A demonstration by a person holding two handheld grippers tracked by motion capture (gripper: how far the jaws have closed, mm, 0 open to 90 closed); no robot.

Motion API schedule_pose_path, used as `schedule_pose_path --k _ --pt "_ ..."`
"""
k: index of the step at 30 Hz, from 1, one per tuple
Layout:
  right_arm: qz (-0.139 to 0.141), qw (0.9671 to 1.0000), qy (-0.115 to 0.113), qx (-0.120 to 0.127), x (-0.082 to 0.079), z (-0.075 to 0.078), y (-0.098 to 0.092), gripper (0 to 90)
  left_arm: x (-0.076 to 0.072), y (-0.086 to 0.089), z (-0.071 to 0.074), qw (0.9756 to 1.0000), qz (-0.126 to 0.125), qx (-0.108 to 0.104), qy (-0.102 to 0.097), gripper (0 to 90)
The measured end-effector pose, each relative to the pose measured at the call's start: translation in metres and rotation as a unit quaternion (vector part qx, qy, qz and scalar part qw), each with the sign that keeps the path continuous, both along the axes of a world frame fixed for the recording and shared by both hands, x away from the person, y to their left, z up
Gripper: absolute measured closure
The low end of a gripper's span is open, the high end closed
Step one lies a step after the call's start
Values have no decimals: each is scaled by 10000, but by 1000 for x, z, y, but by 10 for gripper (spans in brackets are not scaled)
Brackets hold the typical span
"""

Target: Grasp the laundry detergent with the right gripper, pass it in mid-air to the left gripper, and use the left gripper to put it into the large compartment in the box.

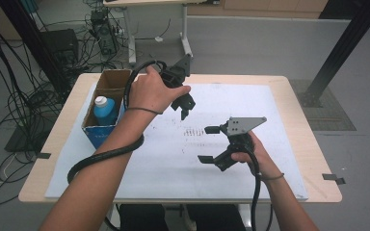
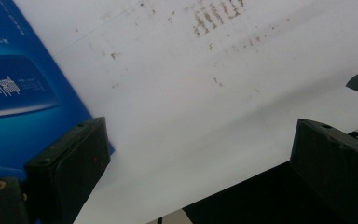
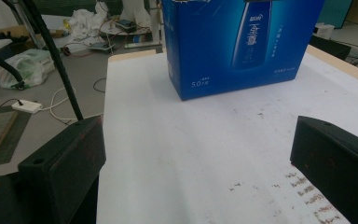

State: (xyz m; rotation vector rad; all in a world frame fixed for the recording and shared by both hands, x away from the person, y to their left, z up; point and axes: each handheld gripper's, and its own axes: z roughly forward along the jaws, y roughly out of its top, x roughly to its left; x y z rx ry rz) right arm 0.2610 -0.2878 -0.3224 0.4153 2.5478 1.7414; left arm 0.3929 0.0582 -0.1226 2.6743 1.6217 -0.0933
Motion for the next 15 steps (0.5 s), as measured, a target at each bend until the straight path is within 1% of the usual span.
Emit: schedule_pose_path --k 3,8,15 --pt "5 10000 7 -8 0 0 1 33 -1 1 0 10000 14 -8 -17 51" --pt "2 10000 1 1 0 0 1 33 0 1 -3 10000 5 -10 30 51" --pt "-7 10000 0 0 -1 1 0 33 0 1 -4 10000 15 -24 40 51"
